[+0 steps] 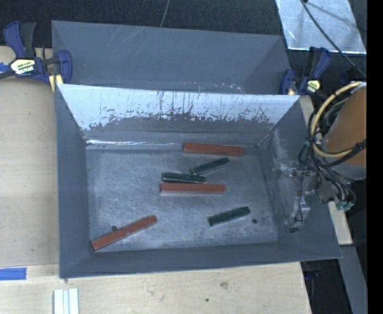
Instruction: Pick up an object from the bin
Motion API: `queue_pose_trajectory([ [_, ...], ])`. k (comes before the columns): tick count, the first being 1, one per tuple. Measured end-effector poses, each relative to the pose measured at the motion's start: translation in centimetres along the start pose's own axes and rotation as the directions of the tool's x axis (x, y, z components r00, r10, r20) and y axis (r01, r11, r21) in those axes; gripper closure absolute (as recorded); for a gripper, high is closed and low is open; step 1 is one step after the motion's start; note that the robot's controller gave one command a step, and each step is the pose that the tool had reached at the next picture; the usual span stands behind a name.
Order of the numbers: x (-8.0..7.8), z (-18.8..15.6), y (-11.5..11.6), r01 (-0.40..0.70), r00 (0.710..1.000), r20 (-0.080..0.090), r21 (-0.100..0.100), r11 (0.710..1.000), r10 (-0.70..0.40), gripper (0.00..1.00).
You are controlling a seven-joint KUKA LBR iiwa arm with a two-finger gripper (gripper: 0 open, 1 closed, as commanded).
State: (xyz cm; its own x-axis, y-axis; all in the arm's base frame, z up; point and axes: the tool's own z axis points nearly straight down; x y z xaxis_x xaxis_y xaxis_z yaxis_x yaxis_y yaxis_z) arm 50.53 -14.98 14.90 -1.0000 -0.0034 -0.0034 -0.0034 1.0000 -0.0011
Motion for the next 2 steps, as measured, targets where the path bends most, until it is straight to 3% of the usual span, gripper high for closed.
queue_pose_trajectory([
  [1,0.0,0.0,0.0,0.0,1.0,0.0,0.0,1.0,0.0,0.0],
  [2,0.7,2.1,4.8,0.087,0.996,0.0,0.0,0.996,-0.087,0.0],
])
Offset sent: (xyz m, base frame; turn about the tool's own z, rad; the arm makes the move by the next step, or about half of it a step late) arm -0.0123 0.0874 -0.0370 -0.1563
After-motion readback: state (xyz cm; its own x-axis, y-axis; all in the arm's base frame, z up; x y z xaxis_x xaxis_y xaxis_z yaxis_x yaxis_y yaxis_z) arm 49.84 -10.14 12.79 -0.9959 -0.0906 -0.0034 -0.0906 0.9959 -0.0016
